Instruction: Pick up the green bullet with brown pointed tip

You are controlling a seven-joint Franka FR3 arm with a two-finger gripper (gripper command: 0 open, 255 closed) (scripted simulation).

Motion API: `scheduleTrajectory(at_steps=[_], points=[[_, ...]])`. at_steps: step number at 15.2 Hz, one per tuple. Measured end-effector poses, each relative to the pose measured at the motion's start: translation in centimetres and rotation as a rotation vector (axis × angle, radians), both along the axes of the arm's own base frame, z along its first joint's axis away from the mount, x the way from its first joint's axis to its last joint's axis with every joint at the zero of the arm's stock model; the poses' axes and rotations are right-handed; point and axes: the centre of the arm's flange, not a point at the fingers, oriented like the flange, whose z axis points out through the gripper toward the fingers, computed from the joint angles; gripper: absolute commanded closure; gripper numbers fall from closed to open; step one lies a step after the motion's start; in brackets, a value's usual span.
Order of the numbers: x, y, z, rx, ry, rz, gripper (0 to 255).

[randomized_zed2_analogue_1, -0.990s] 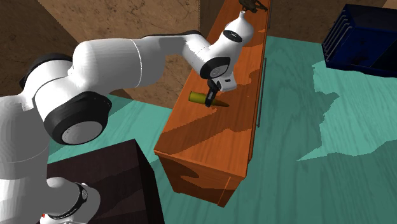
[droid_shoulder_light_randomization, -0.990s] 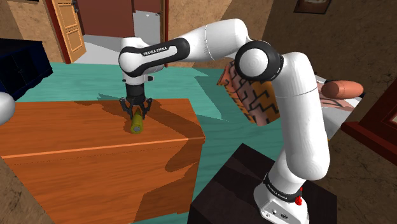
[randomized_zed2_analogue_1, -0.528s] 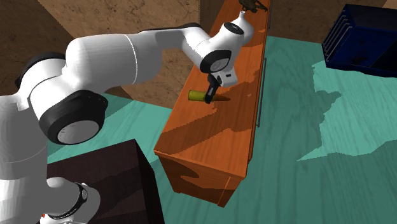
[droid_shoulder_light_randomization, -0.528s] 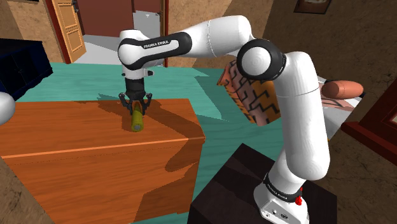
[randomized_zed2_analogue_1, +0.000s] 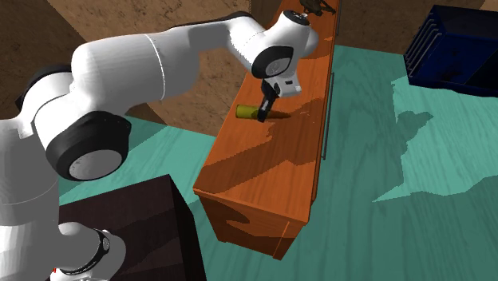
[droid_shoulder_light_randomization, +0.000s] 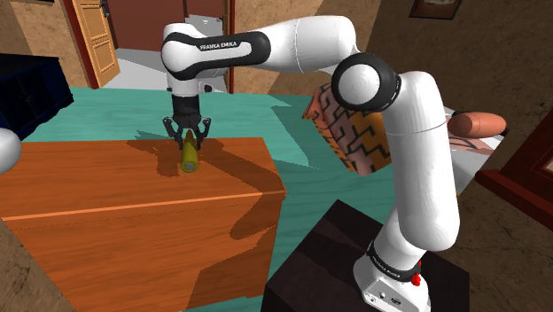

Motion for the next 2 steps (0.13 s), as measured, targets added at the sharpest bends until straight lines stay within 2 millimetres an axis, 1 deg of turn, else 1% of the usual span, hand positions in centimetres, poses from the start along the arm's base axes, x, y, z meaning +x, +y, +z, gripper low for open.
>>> scheduleTrajectory(at_steps=[2], points=[[-0.15, -0.04, 0.95, 0.0, 0.0, 0.0, 255]])
